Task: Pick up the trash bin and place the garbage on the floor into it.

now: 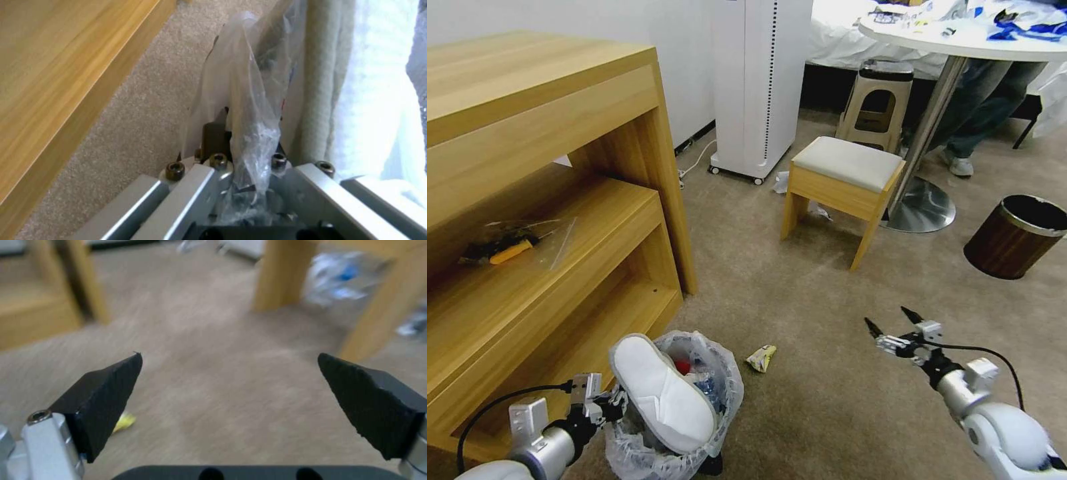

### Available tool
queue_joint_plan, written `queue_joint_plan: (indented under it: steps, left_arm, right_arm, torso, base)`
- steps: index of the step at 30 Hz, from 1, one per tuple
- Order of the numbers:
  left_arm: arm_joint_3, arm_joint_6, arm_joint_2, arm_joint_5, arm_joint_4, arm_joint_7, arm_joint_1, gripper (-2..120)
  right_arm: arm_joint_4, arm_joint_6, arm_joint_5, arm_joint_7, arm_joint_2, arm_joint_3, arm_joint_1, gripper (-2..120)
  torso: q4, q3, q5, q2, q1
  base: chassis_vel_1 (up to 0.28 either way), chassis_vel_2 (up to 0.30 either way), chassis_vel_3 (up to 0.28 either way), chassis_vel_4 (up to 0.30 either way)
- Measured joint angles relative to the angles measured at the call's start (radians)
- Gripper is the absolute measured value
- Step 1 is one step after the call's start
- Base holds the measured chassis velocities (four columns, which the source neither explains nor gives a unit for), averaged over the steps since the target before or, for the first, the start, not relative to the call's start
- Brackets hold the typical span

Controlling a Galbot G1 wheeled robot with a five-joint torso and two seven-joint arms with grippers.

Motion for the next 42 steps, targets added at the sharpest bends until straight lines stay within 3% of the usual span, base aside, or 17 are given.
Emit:
queue_joint_plan:
  steps: [5, 13, 21, 27, 30, 34, 42]
  left_arm:
    - [-0.002, -0.002, -0.005, 0.002, -0.004, 0.002, 0.001, 0]
    - [-0.001, -0.003, -0.007, 0.006, -0.001, 0.003, 0.001, 0]
    - [0.009, -0.003, -0.009, 0.011, 0.000, 0.002, -0.005, 0]
    - [0.009, -0.003, -0.013, 0.012, -0.002, 0.002, -0.004, 0]
    - [0.005, -0.003, -0.013, 0.013, -0.005, 0.001, -0.001, 0]
    - [0.002, -0.003, -0.015, 0.013, -0.012, -0.001, 0.002, 0]
    - [0.001, -0.003, -0.019, 0.014, -0.013, -0.002, 0.003, 0]
  right_arm:
    - [-0.021, -0.103, -0.028, 0.036, -0.013, -0.193, 0.081, 100]
    - [-0.158, -0.153, -0.038, 0.046, 0.020, -0.352, 0.218, 100]
    - [-0.311, -0.166, -0.035, 0.019, 0.065, -0.439, 0.360, 100]
    - [-0.344, -0.166, -0.038, 0.010, 0.094, -0.483, 0.392, 100]
    - [-0.375, -0.168, -0.044, 0.012, 0.154, -0.537, 0.416, 99]
    - [-0.416, -0.174, -0.045, 0.018, 0.213, -0.551, 0.429, 99]
    - [-0.440, -0.191, -0.041, 0.024, 0.222, -0.528, 0.412, 98]
  torso:
    - [0.0000, 0.000, -0.0002, 0.000, 0.000]
    - [0.0000, 0.000, 0.0000, 0.000, 0.000]
    - [0.0000, 0.000, -0.0001, 0.000, 0.000]
    - [-0.0001, 0.000, -0.0002, 0.000, 0.000]
    - [0.0000, 0.000, -0.0002, 0.000, 0.000]
    - [0.0001, 0.000, 0.0000, 0.000, 0.000]
    - [0.0000, 0.000, 0.0000, 0.000, 0.000]
  base:
    - [0.000, 0.000, 0.000, 0.000]
    - [0.000, 0.000, 0.000, 0.000]
    - [0.000, 0.000, 0.000, 0.000]
    - [0.000, 0.000, 0.000, 0.000]
    - [0.000, 0.000, 0.000, 0.000]
    - [0.000, 0.000, 0.000, 0.000]
    - [0.000, 0.000, 0.000, 0.000]
